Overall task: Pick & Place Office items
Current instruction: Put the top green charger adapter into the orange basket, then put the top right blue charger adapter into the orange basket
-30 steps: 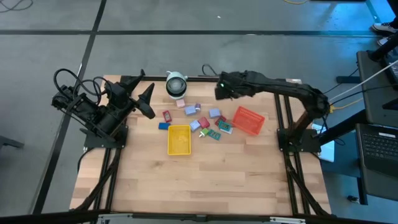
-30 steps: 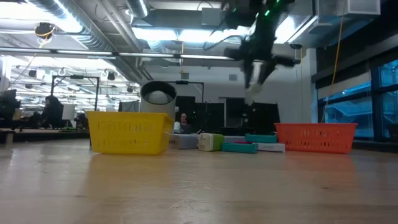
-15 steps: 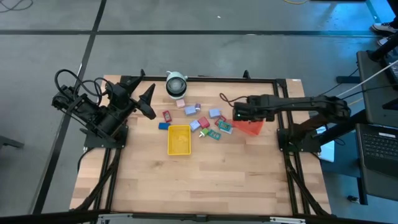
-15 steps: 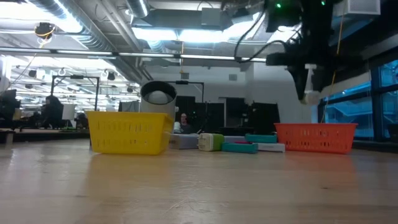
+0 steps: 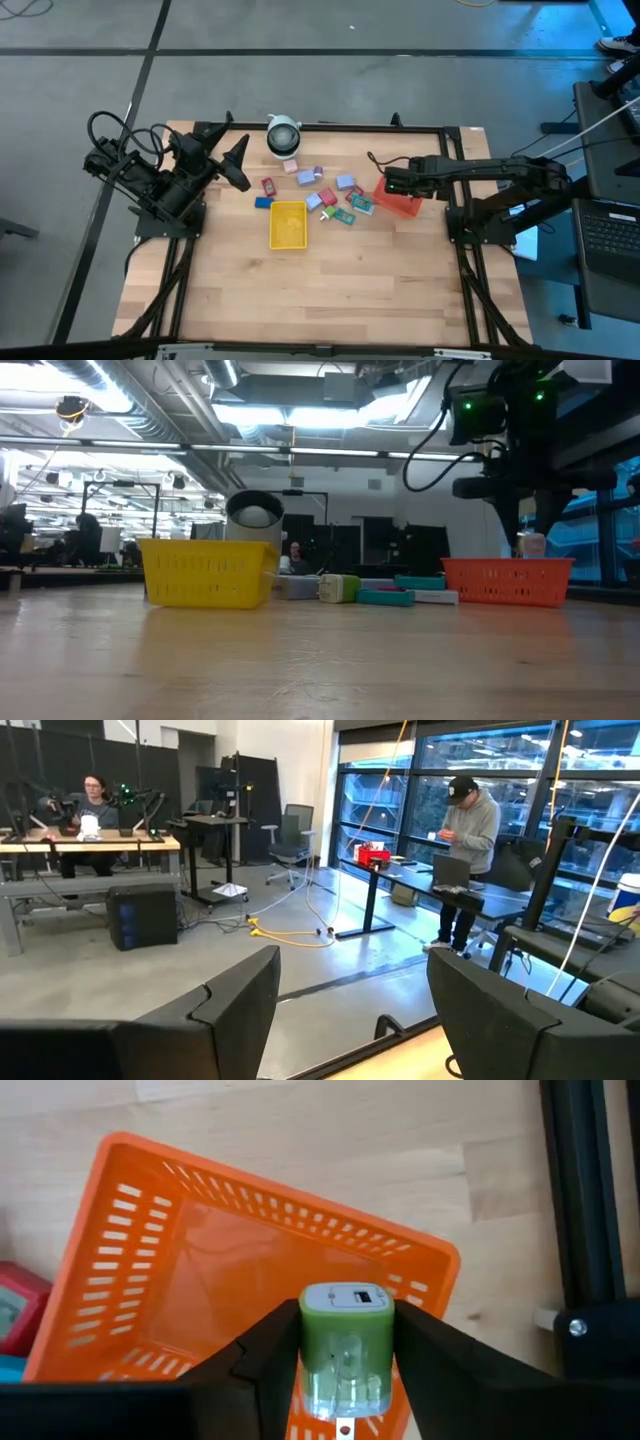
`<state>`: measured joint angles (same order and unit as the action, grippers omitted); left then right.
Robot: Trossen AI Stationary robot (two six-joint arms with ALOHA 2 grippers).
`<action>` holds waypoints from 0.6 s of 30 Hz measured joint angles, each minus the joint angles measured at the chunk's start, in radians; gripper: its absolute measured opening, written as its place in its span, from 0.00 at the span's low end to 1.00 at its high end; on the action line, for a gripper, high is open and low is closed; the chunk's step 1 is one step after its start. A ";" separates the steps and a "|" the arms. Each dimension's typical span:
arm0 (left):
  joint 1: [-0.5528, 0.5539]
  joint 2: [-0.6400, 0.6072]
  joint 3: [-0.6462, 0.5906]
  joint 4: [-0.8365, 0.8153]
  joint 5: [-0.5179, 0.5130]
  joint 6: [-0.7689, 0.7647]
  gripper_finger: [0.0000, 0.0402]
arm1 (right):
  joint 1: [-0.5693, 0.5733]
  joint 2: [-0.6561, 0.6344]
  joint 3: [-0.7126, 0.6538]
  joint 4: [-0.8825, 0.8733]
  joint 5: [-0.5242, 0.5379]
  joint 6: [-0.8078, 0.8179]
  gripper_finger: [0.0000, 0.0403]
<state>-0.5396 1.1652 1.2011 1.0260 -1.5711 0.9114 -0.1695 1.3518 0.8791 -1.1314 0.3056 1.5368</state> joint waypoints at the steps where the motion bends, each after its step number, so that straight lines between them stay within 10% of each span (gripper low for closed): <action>1: 0.000 0.000 0.000 0.000 0.000 0.000 0.62 | 0.000 0.000 0.000 -0.002 0.001 -0.003 0.43; 10: -0.003 0.000 0.000 0.000 0.000 0.000 0.62 | 0.000 0.000 0.000 0.018 0.019 -0.024 0.48; 18: -0.003 0.000 0.000 -0.024 0.000 0.008 0.62 | 0.068 0.004 0.009 0.605 -0.027 -0.525 0.48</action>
<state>-0.5430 1.1652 1.2011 1.0021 -1.5711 0.9198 -0.1019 1.3561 0.8884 -0.5266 0.2784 1.0118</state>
